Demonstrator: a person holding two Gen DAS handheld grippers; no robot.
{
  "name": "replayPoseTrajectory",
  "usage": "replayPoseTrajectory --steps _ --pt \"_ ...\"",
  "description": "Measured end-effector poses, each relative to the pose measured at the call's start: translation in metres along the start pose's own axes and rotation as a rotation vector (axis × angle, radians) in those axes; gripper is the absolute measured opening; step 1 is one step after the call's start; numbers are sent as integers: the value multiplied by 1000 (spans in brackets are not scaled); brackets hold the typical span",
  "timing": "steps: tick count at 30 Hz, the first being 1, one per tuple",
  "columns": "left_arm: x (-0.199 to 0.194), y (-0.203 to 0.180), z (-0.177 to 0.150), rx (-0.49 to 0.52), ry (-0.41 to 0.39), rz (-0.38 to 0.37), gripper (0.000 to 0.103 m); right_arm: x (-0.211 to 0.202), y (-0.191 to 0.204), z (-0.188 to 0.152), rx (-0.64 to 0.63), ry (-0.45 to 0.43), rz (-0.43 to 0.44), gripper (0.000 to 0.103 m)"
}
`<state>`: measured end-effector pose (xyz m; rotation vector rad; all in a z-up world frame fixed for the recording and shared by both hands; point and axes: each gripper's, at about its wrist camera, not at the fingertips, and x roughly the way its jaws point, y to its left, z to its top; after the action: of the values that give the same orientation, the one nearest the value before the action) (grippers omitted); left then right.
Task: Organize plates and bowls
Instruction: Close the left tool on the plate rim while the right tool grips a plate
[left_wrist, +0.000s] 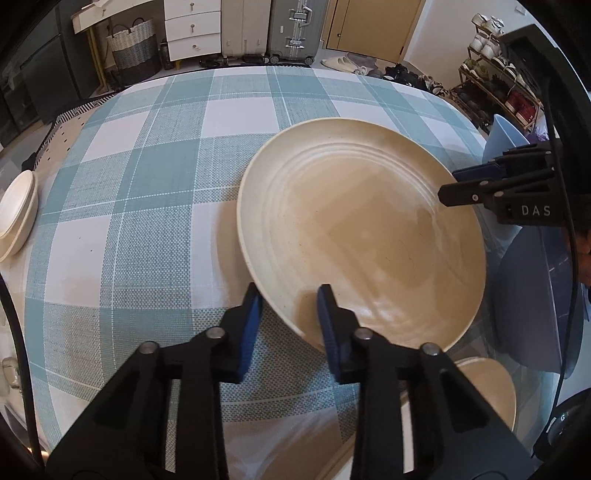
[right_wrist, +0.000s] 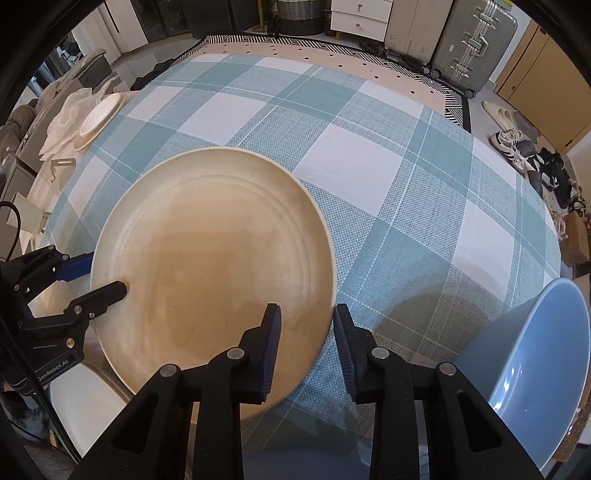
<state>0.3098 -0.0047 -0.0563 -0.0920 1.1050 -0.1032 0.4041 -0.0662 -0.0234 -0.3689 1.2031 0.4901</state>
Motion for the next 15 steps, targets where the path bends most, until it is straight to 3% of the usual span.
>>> replayPoseTrajectory --steps 7,15 --pt "-1 4 0 -12 -6 17 24 -2 2 -2 -18 -19 -16 20" --pt "-12 9 1 -22 -34 20 24 -8 6 -1 -20 -44 -19 20"
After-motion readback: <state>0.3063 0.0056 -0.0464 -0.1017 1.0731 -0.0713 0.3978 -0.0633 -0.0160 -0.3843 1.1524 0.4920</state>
